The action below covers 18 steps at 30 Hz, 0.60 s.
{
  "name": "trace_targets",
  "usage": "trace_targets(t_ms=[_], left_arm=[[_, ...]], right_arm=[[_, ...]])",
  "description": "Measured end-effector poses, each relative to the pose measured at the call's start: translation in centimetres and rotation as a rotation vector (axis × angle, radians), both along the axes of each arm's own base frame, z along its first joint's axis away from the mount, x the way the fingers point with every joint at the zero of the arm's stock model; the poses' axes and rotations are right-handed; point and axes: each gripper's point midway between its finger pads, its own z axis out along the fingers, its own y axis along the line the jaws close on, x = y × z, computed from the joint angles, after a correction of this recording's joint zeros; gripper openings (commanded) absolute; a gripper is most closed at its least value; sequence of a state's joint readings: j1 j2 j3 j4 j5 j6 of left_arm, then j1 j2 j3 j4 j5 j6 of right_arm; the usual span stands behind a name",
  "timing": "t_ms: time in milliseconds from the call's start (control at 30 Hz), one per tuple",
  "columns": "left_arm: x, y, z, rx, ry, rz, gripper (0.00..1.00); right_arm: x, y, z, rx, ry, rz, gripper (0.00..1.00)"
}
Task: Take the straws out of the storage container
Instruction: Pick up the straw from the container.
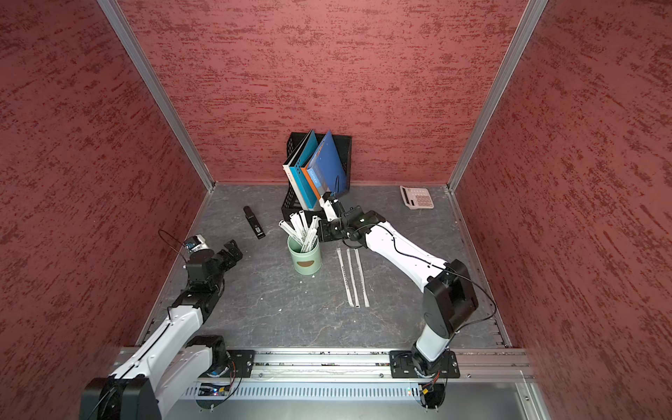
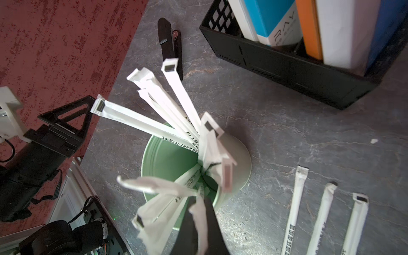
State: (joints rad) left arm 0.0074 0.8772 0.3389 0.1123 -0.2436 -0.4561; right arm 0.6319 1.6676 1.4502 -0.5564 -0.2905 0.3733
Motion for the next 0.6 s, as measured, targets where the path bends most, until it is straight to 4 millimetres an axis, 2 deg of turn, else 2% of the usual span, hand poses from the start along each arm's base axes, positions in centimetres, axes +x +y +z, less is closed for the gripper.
trace_targets(t_ms=[400,600], left_arm=[[0.0,0.0,0.0,-0.001,0.0,-0.001,0.99],[0.0,0.0,0.0,-0.001,0.0,0.0,0.99]], right_arm=[[-0.3,-0.1,1.9,-0.005,-0.014,0.02,0.08],[-0.5,-0.2,1.8,-0.018,-0.011,0.029,0.04]])
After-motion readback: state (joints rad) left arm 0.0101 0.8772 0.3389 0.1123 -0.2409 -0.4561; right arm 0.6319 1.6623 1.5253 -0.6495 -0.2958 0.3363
